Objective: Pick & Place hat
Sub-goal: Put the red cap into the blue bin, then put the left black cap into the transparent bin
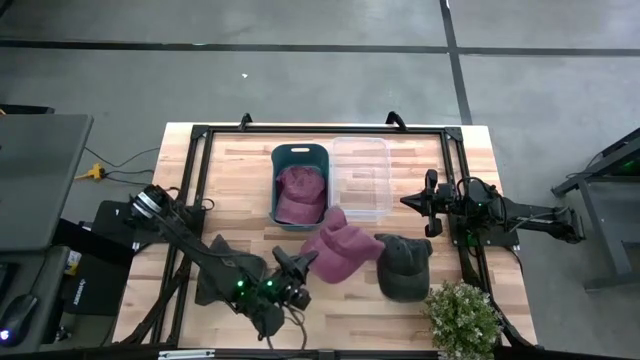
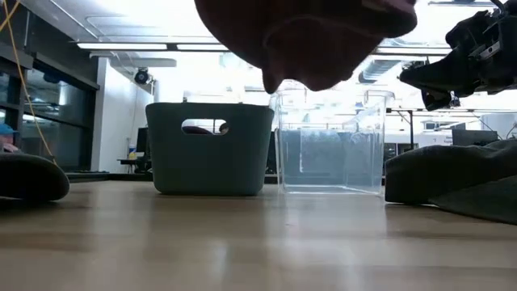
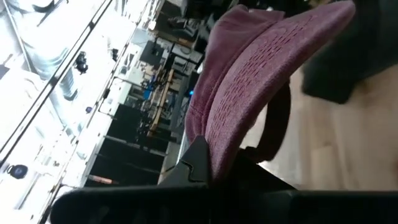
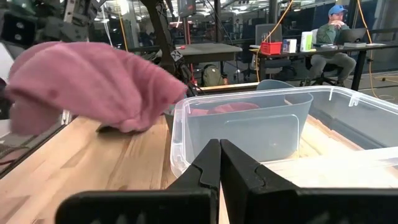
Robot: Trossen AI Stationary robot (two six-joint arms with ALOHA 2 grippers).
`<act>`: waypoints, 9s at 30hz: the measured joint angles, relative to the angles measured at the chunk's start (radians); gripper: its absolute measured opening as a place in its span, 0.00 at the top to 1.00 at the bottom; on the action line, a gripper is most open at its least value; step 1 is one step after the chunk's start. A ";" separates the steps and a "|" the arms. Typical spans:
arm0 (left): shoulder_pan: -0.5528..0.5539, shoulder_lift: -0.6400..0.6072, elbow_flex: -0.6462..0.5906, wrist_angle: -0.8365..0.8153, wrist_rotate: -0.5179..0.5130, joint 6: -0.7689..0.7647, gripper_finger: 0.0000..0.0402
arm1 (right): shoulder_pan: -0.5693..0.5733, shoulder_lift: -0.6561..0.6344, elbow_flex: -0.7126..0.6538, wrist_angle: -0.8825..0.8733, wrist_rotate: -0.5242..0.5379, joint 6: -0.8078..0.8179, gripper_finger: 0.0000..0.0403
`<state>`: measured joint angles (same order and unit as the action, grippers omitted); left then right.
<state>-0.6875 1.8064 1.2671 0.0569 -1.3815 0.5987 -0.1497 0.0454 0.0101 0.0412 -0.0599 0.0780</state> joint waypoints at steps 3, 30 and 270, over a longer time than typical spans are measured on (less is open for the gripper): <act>0.032 -0.020 0.000 -0.026 0.000 -0.001 1.00 | 0.000 0.000 0.000 0.000 0.000 0.000 1.00; 0.243 -0.244 -0.001 -0.643 -0.154 -0.390 1.00 | 0.000 0.000 0.000 0.000 0.000 0.000 1.00; 0.304 -0.362 0.009 -1.497 1.361 -1.640 1.00 | 0.000 0.001 0.000 0.000 0.000 0.000 1.00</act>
<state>-0.3831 1.4442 1.2761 -1.4403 -0.0202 -1.0410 -0.1494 0.0463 0.0104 0.0416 -0.0601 0.0782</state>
